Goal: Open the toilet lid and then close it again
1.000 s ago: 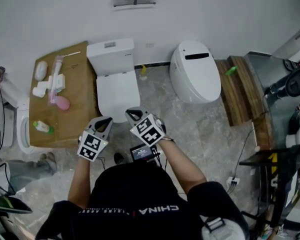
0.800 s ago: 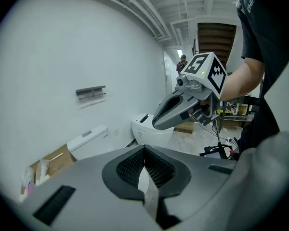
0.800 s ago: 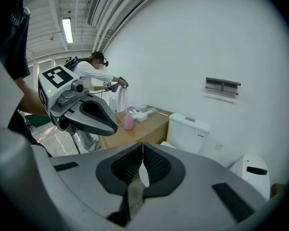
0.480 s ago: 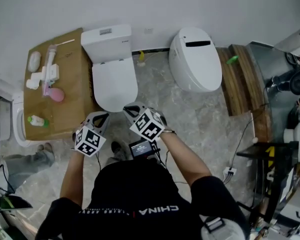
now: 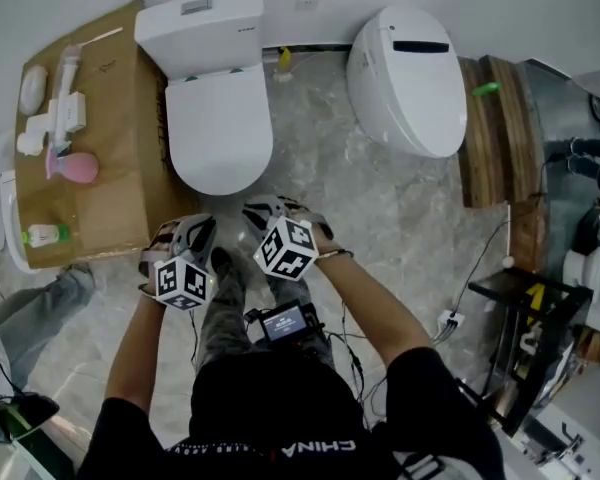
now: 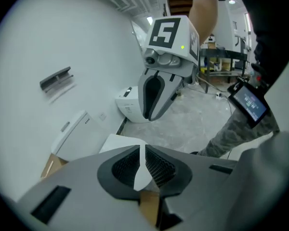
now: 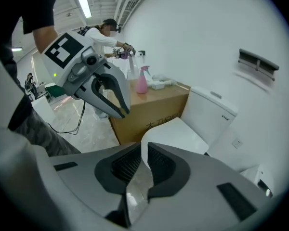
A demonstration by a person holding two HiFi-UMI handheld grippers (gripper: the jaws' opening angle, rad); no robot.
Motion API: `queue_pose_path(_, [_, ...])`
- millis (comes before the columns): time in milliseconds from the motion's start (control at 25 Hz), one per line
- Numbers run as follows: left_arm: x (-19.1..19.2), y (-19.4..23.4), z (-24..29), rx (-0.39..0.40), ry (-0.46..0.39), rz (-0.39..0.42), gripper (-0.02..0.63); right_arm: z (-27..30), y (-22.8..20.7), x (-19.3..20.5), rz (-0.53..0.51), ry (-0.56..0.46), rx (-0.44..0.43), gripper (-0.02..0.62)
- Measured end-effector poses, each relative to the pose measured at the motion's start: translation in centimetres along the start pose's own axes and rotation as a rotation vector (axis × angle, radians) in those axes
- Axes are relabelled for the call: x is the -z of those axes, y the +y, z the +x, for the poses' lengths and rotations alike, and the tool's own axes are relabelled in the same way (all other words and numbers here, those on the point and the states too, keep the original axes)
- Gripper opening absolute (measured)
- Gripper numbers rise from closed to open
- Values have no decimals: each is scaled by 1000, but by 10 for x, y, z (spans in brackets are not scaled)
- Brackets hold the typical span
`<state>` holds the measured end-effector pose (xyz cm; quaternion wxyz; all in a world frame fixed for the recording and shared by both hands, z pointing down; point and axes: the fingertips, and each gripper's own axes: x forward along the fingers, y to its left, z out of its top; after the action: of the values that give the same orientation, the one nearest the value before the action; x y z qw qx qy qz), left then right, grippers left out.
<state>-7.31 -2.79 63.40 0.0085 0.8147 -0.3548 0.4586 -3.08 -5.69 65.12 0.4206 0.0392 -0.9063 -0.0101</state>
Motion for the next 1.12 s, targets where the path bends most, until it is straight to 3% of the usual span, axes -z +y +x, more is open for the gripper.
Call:
queue_pose_path(160, [36, -18, 61, 1, 71, 20, 153, 56, 2, 46, -33, 75, -35, 129])
queue_pose_path(400, [100, -39, 151, -25, 142, 64, 268, 143, -1, 108, -128, 127, 17, 210])
queue_pose_path(600, [154, -49, 216, -77, 207, 115, 304, 208, -11, 148, -259, 134, 98, 233])
queue_pose_path(800, [208, -62, 266, -123, 262, 98, 316, 265, -17, 179, -332, 140, 168, 242])
queue_pose_path(1120, [235, -57, 303, -195, 247, 117, 318, 301, -24, 184, -477, 96, 283, 247])
